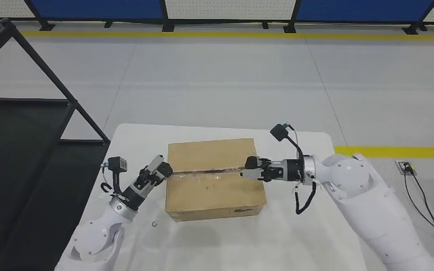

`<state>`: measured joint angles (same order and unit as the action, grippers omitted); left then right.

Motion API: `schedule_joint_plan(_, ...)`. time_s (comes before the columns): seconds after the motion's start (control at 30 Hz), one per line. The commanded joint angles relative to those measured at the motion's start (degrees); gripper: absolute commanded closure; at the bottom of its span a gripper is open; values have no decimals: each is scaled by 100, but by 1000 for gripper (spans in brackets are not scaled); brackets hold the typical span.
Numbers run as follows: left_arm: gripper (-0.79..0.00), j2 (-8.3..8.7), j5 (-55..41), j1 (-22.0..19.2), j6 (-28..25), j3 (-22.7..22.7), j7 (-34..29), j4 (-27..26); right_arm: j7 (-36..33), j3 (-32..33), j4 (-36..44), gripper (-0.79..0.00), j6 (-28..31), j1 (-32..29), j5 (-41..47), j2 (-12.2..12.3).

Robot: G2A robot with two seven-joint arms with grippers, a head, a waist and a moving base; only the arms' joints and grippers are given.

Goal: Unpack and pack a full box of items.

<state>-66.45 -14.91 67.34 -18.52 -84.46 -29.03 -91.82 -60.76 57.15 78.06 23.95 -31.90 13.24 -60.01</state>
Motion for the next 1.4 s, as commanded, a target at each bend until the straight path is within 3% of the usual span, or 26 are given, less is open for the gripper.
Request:
schedule_joint_plan(0.0, -785, 5, 14, 59, -12, -41, 33, -55, 13, 4, 4, -785, 7, -5, -16, 2)
schedule_joint_plan(0.1, -785, 9, -9, 118, -20, -96, 74, -81, 120, -1, 65, -785, -41, -59, -57, 0)
schedule_joint_plan(0.27, -785, 11, -48, 124, -48, -130, 77, -52, 440, -112, 128, -785, -686, -108, 123, -60)
schedule_joint_plan(0.6, -785, 13, -138, 193, -180, -189, 72, 31, 394, -522, -709, -785, -1773, 503, 374, -284)
schedule_joint_plan(0.93, -785, 27, -196, 180, -199, -267, -28, 71, 689, -748, -1126, -785, -2115, 746, 34, -422)
schedule_joint_plan(1.37, -785, 39, -260, 183, -279, -349, -78, 172, 511, -1119, -1288, -785, -1905, 896, 57, -650)
